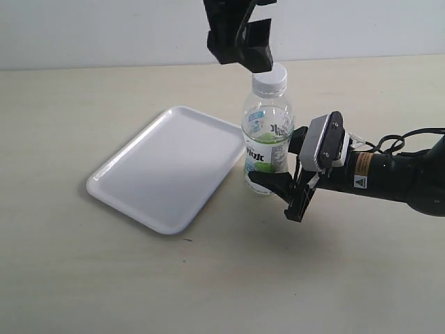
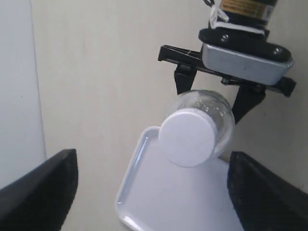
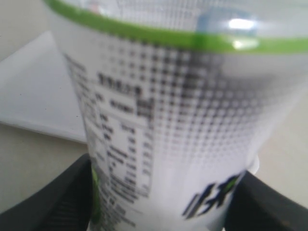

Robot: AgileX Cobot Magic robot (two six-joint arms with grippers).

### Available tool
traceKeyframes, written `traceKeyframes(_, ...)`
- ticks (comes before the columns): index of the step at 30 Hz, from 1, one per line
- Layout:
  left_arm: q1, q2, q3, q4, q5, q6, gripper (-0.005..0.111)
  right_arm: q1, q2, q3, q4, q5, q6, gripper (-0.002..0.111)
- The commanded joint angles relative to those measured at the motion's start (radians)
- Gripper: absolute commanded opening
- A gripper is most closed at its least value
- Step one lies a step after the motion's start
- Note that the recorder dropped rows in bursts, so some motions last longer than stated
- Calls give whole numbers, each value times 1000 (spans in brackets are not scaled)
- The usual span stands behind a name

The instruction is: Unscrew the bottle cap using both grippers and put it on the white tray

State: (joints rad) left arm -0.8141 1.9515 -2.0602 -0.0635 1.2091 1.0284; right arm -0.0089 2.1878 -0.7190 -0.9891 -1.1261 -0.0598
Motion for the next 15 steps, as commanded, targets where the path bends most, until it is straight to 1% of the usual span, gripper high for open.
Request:
traceKeyframes(1,-2,14,-2,5,12,143,81,-2,10,1,15,146,-24,0)
traceKeyframes(15,-2,71,-2,-11,12,150,80,-2,10,1,15,152,-70,0)
